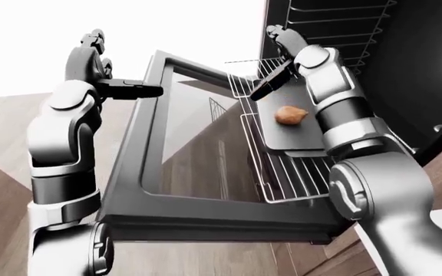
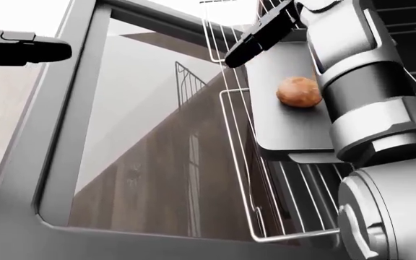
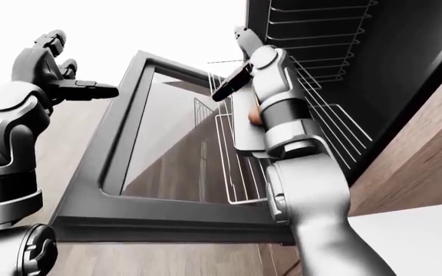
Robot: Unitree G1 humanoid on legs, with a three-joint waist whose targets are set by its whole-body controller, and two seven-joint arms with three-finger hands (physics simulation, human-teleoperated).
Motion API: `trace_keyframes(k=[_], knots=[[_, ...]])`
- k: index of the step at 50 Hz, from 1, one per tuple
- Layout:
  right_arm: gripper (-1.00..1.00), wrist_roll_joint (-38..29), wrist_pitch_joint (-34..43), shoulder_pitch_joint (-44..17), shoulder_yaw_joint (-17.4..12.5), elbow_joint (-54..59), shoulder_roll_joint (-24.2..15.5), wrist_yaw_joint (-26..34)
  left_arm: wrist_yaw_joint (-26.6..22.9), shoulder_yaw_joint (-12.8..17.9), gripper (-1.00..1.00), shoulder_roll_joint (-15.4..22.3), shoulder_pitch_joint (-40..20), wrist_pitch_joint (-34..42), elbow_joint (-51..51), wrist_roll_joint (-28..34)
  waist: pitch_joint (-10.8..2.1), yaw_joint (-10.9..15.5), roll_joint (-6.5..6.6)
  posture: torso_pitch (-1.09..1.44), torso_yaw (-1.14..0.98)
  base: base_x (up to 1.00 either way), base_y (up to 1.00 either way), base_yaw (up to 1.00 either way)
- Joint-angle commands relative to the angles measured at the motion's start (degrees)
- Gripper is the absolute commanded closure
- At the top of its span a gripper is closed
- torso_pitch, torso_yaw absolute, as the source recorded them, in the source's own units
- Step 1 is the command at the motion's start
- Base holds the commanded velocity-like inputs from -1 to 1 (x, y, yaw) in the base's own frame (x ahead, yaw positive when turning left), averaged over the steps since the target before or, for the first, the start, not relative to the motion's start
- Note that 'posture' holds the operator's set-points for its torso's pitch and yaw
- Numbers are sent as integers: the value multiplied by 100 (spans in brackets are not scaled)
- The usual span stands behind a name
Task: Place the sweet potato on the rack of the oven.
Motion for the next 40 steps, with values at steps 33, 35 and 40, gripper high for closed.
trace_keyframes(k=[33, 35, 40], knots=[[-100, 1029, 687, -86, 93, -2304, 29, -627, 124, 353, -100, 318, -164, -520, -405, -20, -132, -13, 56, 0, 0, 0, 0, 0], [-100, 1019, 554, -51, 83, -2353, 59, -654, 152, 336, -100, 333, -162, -667, -418, -64, -132, -16, 58, 0, 0, 0, 0, 0], [-100, 921, 89, -6, 104, -2447, 97, -810, 280, 365, -100, 285, -163, -1047, -381, -171, -128, -19, 66, 0, 0, 0, 0, 0]])
